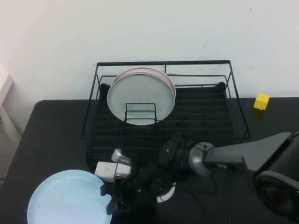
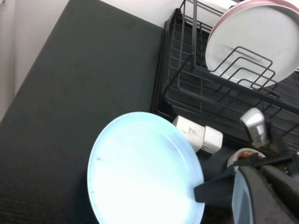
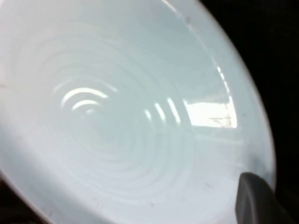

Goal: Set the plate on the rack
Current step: Pick up the plate from the table, then hand over the plate

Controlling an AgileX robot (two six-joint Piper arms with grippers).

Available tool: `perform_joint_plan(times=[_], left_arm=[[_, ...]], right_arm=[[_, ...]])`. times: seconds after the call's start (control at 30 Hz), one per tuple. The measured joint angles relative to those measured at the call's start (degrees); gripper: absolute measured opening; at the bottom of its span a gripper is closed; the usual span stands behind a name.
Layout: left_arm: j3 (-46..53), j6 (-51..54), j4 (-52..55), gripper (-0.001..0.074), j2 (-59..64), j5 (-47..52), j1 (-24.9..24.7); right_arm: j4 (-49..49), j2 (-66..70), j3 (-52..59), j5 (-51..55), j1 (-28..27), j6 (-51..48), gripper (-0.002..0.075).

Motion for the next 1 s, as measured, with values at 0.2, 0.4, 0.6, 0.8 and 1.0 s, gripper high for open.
perform_joint_plan(times=[0.2,0.4,0.6,0.8,1.0], left_arm=[[0.00,0.00,0.00,-0.0001,0.00,0.00,0.00],[0.00,0.09,-2.38,-0.0001,0.00,0.00,0.00],[-0.70,0.37,-16.40,-0.0001,0.00,0.58,0.00],[-3.96,4.41,-28.59,-0.0001,0.00,1.64,0.00],[-4.73,7.79,-30.94,0.0118,-0.04,3.25,0.00]], right_arm=[[-10.51,-7.64,0.00,1.74,0.22,0.54,0.0012],[-23.60,-14.71,0.00,5.89,0.22,2.40,0.0012],[-41.39,-21.69,0.00,11.19,0.22,5.44,0.0012],[-56.30,-29.12,0.00,22.54,0.33,5.74,0.0012],[-62.82,-38.07,0.00,24.91,0.35,7.11,0.0012]])
